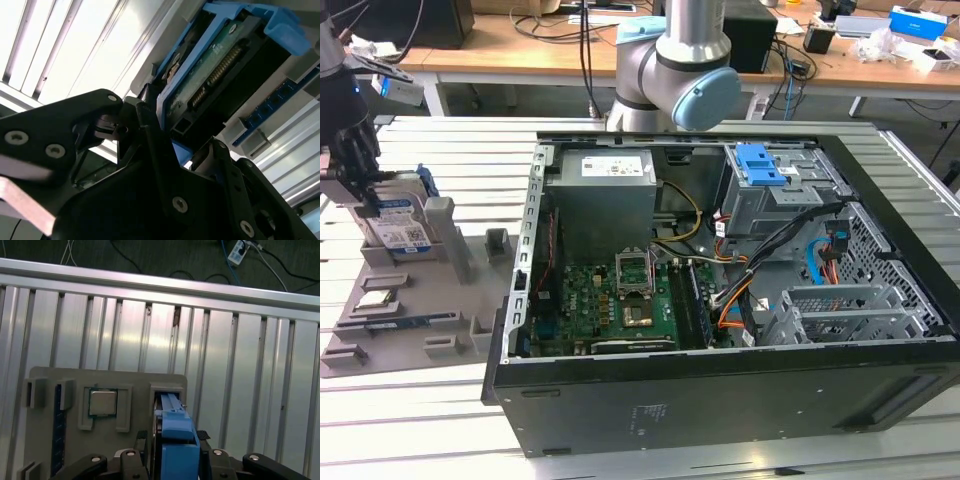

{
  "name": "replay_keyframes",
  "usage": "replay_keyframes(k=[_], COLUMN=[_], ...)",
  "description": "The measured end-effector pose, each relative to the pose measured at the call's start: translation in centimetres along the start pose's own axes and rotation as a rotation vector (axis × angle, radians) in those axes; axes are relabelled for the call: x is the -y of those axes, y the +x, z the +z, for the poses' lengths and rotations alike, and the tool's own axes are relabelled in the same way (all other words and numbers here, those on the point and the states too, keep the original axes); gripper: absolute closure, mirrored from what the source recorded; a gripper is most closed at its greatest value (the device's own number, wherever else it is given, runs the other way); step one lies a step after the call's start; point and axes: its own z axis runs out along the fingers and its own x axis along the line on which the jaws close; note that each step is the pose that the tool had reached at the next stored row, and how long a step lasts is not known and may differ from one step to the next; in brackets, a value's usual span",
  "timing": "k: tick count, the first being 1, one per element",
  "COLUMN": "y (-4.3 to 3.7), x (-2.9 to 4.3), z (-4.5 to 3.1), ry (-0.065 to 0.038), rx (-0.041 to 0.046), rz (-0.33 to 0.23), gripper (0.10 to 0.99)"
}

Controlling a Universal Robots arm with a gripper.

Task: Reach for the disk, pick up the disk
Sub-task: 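Pick up the disk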

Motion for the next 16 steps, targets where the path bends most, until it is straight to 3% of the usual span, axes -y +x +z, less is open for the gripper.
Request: replay_keyframes(k=[13, 14, 15, 16], y=[-0.05, -0.05, -0.05, -0.05], x=[-0.41, -0.41, -0.41, -0.42], z=[0.19, 0.19, 0.19, 0.19], ry=[0.000, 0.000, 0.000, 0.000], rx=[0.0000, 0.0000, 0.0000, 0.0000], rz=[0.000, 0.000, 0.000, 0.000], gripper=[0.604, 0.620, 0.714, 0.714])
